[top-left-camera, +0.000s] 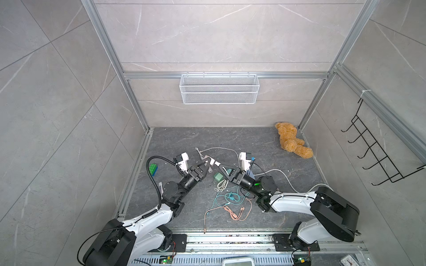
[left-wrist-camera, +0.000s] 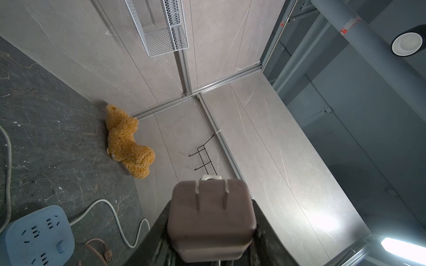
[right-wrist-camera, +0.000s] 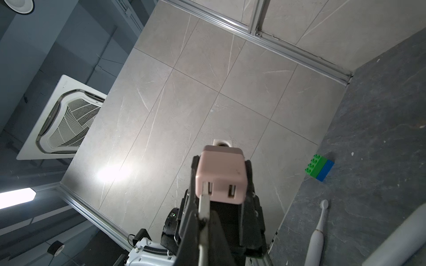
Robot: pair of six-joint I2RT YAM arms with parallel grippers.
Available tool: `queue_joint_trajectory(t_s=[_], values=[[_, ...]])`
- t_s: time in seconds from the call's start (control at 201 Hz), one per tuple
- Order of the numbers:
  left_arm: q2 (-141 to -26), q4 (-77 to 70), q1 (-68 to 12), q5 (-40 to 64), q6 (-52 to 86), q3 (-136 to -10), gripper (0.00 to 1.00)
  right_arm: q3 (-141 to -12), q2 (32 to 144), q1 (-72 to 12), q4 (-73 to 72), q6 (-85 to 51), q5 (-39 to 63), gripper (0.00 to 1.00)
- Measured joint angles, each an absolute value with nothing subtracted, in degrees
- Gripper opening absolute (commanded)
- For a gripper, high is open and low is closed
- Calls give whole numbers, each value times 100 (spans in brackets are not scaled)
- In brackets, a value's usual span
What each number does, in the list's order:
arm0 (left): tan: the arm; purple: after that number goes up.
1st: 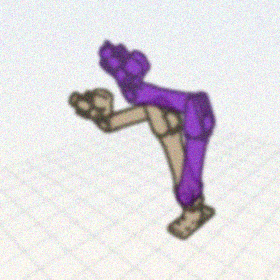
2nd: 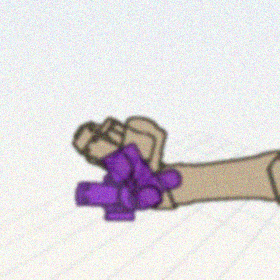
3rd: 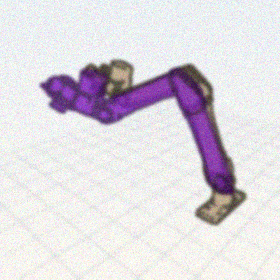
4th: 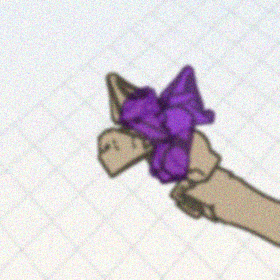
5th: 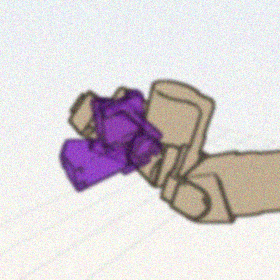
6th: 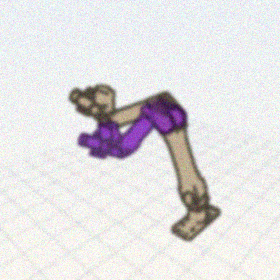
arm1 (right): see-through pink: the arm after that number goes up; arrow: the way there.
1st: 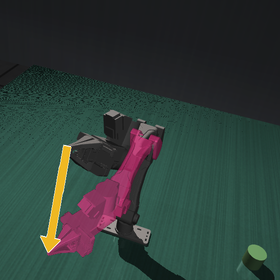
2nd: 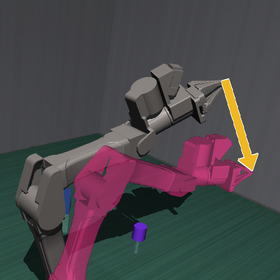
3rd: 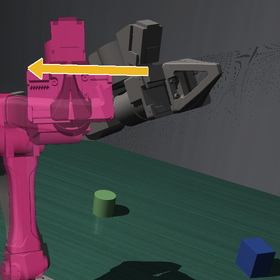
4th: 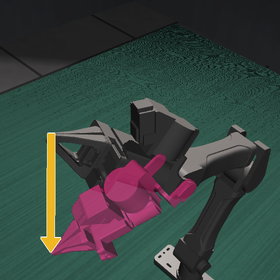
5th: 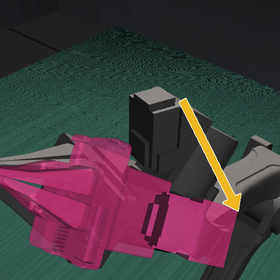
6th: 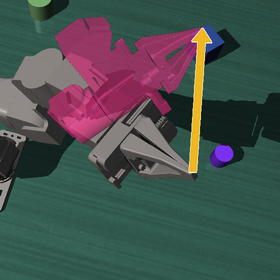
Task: Charge the electric toothbrush
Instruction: Insert the charging cable into the plug.
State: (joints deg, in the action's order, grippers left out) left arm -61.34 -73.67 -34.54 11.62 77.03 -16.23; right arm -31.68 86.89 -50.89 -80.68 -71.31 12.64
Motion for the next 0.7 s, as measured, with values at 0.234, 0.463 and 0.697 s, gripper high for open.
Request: queue_joint_trajectory(t_s=[0.234, 0.463, 0.697], values=[[-6169, -7395, -3516, 1105, 7703, -1623, 0, -3192, 8772, -5092, -8079, -7251, 1262, 0], [-6213, -7485, -3518, 1100, 7701, -1623, 0, -3260, 8770, -5098, -8073, -7244, 1267, 0], [-6219, -7507, -3535, 1098, 7693, -1623, 0, -3260, 8764, -5098, -8071, -7225, 1267, 0]])
